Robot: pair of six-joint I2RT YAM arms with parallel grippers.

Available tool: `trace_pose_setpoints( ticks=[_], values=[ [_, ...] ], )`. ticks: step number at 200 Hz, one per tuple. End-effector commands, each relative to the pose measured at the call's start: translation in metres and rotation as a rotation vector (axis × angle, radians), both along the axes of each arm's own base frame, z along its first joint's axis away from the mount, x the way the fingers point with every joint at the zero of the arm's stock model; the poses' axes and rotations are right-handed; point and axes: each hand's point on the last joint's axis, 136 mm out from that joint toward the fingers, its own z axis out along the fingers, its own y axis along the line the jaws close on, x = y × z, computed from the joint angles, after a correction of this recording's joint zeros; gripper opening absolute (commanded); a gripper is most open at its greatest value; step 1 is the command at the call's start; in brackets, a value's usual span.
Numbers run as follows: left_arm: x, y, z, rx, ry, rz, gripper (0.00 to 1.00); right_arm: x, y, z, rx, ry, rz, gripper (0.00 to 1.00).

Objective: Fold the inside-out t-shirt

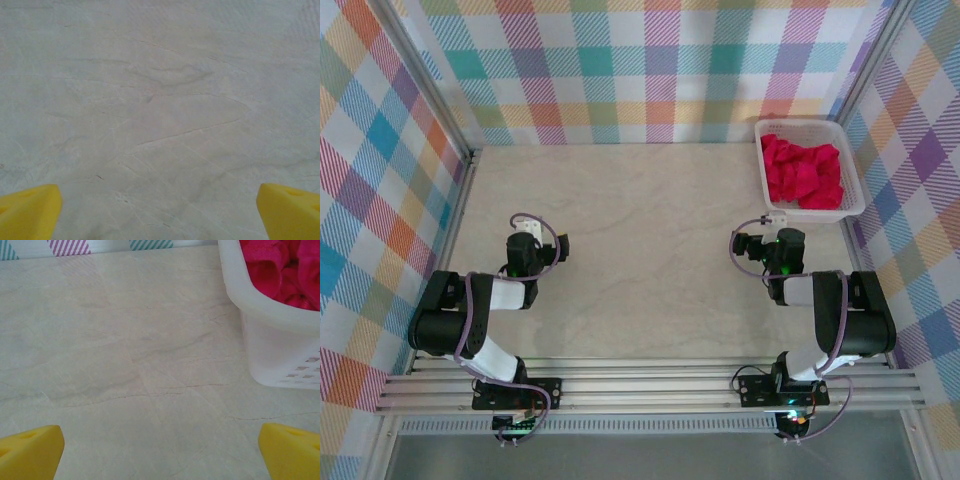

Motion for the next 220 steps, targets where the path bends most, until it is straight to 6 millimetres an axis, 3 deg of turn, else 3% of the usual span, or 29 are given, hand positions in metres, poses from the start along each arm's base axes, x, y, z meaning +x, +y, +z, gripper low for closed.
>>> trace_pose_setpoints(
  ticks=[1,174,195,220],
  values=[
    [0.005,0.002,0.007,0.005,-0.023,-0.003,1.00,0.005,0.001,0.010,0.001,-0.031,0.014,1.00],
    [0.004,0.002,0.010,0.012,-0.027,0.001,1.00,0.004,0.000,0.014,-0.005,-0.044,0.003,1.00],
    [0.003,-0.002,0.045,0.052,0.025,0.020,1.00,-0.001,-0.014,0.039,-0.035,0.012,-0.112,1.00],
    [-0.011,-0.019,0.108,-0.090,0.022,0.053,1.00,-0.009,-0.044,0.101,0.038,0.090,-0.339,1.00]
  ],
)
